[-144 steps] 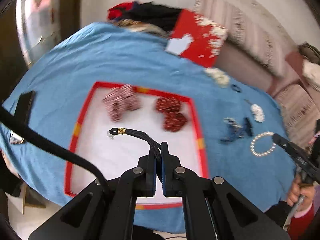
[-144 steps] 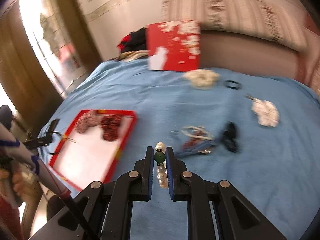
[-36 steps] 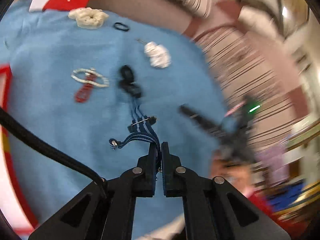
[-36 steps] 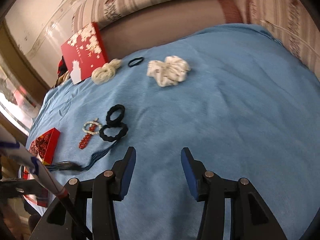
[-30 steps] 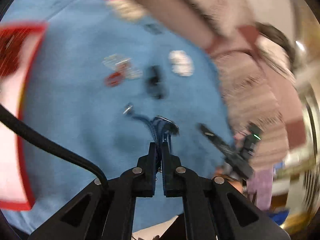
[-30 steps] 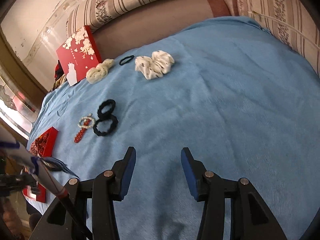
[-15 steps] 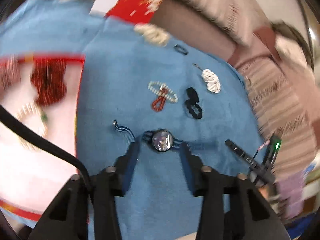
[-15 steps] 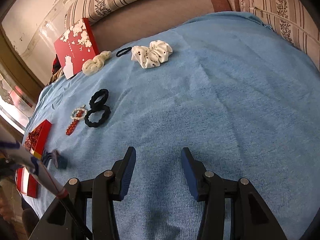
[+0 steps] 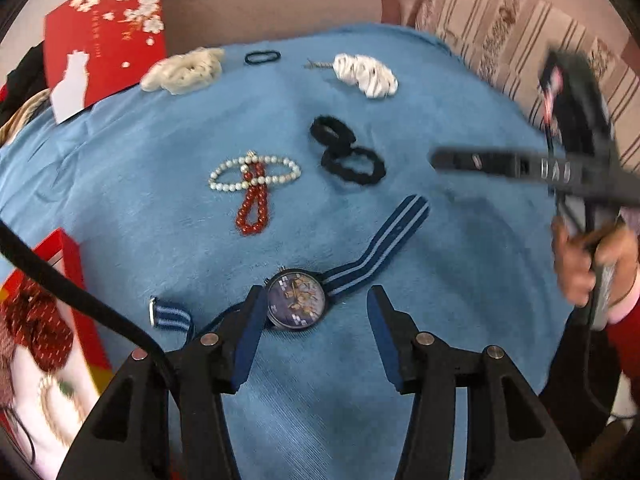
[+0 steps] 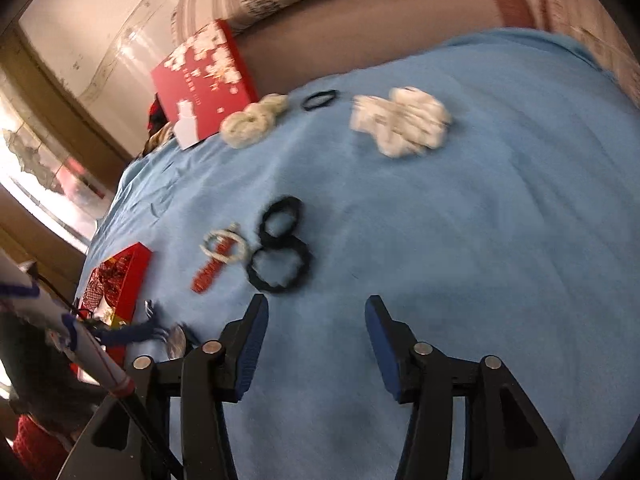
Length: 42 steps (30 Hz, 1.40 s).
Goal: Organize jewelry
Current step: 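Grasp a black hair tie with the right gripper, then carry the watch and hair tie into the white box and open both grippers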
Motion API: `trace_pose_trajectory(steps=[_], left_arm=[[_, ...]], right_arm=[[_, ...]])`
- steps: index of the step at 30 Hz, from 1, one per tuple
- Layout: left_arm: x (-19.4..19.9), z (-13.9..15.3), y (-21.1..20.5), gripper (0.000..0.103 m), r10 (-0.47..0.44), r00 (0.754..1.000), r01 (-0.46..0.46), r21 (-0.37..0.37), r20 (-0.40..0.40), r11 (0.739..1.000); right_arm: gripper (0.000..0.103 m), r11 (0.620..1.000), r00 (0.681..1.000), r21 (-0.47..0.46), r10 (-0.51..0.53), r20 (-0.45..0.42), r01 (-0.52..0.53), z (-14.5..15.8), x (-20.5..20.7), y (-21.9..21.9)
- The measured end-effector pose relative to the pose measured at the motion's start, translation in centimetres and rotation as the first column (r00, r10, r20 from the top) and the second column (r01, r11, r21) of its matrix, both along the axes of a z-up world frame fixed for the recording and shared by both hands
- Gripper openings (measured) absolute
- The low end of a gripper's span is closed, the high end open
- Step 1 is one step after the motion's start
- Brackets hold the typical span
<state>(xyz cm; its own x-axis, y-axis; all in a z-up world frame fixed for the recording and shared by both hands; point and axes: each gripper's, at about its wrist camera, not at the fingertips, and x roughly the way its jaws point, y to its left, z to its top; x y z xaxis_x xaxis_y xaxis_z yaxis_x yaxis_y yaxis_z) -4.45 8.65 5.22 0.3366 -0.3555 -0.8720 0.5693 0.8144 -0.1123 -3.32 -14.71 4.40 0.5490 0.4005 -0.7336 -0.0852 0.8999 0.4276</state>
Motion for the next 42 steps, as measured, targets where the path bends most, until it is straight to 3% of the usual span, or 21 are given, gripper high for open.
trace_pose_trajectory(steps=[4,10,14,15,16,18,20,22,25,32,36,39,42], left_arm=[[0.3,-0.7,-0.1,0.056,-0.04,0.999,0.04,-0.015,-0.014,0.999],[0.1,-1.9,-1.0,0.064,-0.108,0.994,0.107,0.046,0.004,0.993],[0.3,-2.0,-1.0,0.065,-0.092,0.996,0.092,0.028,0.001,0.995],[0.4,-1.9,-1.0,0.062,-0.08,0.997,0.08,0.022,-0.003,0.997],[0.5,-1.9,-0.9,0.057,-0.063,0.998,0.063,0.022,-0.006,0.998],[0.8,-1.7,-0.6,0.038,-0.028,1.0,0.028,0.022,-0.005,0.999],[1.1,-1.6,-0.3,0.038,0.003,1.0,-0.003,-0.002,-0.024,1.0],[0.9,-1.5,-0.2,0.038,0.016,1.0,-0.016,0.0,-0.017,1.0],[0.1,-1.2,-0.4,0.038,0.032,0.999,-0.032,0.014,0.005,0.999],[-2.4,2.7,1.7,0.038,0.114,0.992,-0.11,-0.081,0.045,0.991],[-4.5,5.9,4.8,0.038,0.189,0.98,-0.178,-0.151,0.061,0.972],[-6.0,7.9,8.5,0.038,0.269,0.961,-0.254,-0.197,0.056,0.947],[-7.4,9.2,12.9,0.038,0.382,0.921,-0.365,-0.169,0.081,0.916]], right_arm=[[0.056,0.996,0.998,-0.059,0.064,-0.004,-0.064,0.0,2.7,3.1],[0.056,0.981,0.992,-0.153,0.116,-0.042,-0.121,-1.6,6.0,7.0],[0.056,0.975,0.994,-0.191,0.108,-0.033,-0.112,-1.7,6.7,7.6],[0.055,0.975,0.994,-0.194,0.105,-0.036,-0.11,-1.7,6.9,7.6],[0.044,0.972,0.995,-0.211,0.097,-0.039,-0.103,-1.7,7.0,7.5],[0.036,0.972,0.994,-0.21,0.096,-0.05,-0.105,-1.9,7.1,7.2],[0.021,0.977,0.995,-0.188,0.09,-0.053,-0.098,-1.8,7.0,6.5],[0.014,0.98,0.995,-0.175,0.081,-0.053,-0.089,-1.5,6.7,6.1],[0.012,0.985,0.998,-0.16,0.064,-0.026,-0.067,-0.4,5.6,5.1],[0.011,0.991,0.998,-0.129,0.047,0.038,-0.041,2.9,2.8,3.6],[0.011,0.992,0.995,-0.113,0.069,0.071,-0.06,4.9,0.9,4.1],[0.012,0.99,0.989,-0.102,0.108,0.096,-0.099,6.5,-0.5,5.6],[0.012,0.983,0.98,-0.091,0.169,0.107,-0.159,7.6,-1.7,7.9]])
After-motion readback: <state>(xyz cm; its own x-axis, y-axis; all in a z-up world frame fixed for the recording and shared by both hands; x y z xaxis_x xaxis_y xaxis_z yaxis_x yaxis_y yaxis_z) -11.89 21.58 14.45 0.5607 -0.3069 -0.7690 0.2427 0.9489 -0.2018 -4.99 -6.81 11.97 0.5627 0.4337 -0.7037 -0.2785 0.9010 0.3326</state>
